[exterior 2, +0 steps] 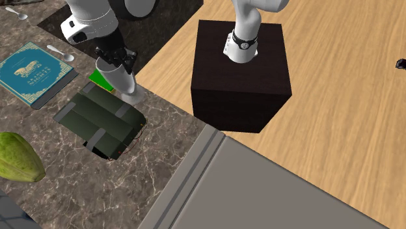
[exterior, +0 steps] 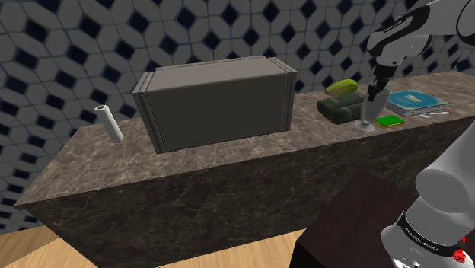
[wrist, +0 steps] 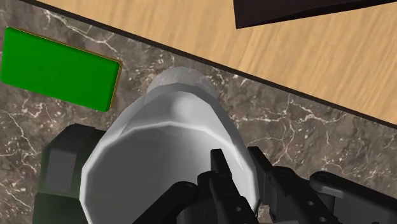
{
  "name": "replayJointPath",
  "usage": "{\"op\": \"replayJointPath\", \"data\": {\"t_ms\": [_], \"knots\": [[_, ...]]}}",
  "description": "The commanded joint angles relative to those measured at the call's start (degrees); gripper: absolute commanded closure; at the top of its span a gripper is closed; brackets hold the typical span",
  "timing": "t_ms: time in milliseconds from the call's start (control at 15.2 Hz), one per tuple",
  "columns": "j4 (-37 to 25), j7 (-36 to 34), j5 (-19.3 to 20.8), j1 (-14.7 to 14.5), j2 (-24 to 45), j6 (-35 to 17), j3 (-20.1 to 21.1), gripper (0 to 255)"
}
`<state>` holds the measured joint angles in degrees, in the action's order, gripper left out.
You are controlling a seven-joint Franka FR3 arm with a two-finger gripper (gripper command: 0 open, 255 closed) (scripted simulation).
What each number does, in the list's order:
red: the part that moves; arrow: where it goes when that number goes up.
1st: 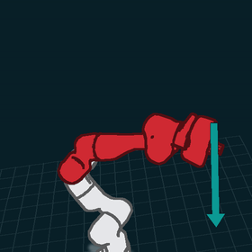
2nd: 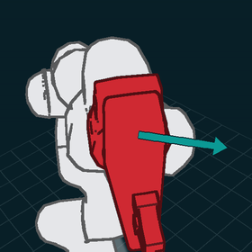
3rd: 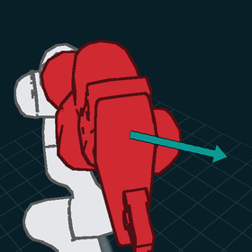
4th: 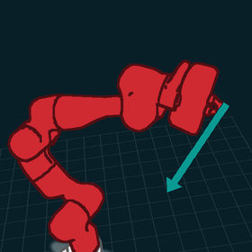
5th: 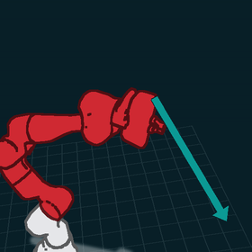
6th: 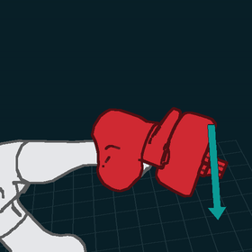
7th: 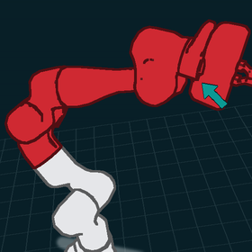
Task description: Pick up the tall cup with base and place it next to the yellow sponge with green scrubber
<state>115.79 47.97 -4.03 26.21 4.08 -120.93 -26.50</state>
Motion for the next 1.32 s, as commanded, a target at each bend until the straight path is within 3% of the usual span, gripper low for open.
{"op": "replayJointPath", "data": {"t_ms": [0, 462, 528, 858, 1122, 1254], "knots": [[0.63, 0.16, -0.15, 0.03, 0.18, -0.89, 0.00, 255], [0.63, 0.16, -0.16, 0.03, 0.19, -0.89, 0.00, 255], [0.62, 0.15, -0.16, 0.03, 0.19, -0.89, 0.00, 0], [0.61, 0.16, -0.16, 0.03, 0.20, -0.88, 0.00, 0], [-3.80, -0.96, 1.46, -0.14, -2.56, 5.96, -0.08, 0], [-3.79, -0.96, 1.46, -0.13, -2.57, 5.95, -0.07, 0]]}}
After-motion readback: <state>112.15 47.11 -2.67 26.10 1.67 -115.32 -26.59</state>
